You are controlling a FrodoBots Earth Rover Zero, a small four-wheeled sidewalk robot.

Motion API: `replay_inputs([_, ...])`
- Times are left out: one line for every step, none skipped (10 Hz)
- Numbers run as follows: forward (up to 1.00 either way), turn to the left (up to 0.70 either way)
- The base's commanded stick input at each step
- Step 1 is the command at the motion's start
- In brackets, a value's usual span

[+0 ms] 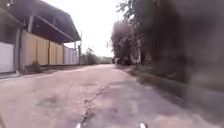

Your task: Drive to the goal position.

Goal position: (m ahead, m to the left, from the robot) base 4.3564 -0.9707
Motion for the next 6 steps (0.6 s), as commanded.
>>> replay_inputs([0.85,-0.34])
replay_inputs([0.85,-0.34])
replay_inputs([0.85,-0.34])
replay_inputs([0.85,-0.25])
replay_inputs([0.85,-0.08])
replay_inputs([0.85,0.0])
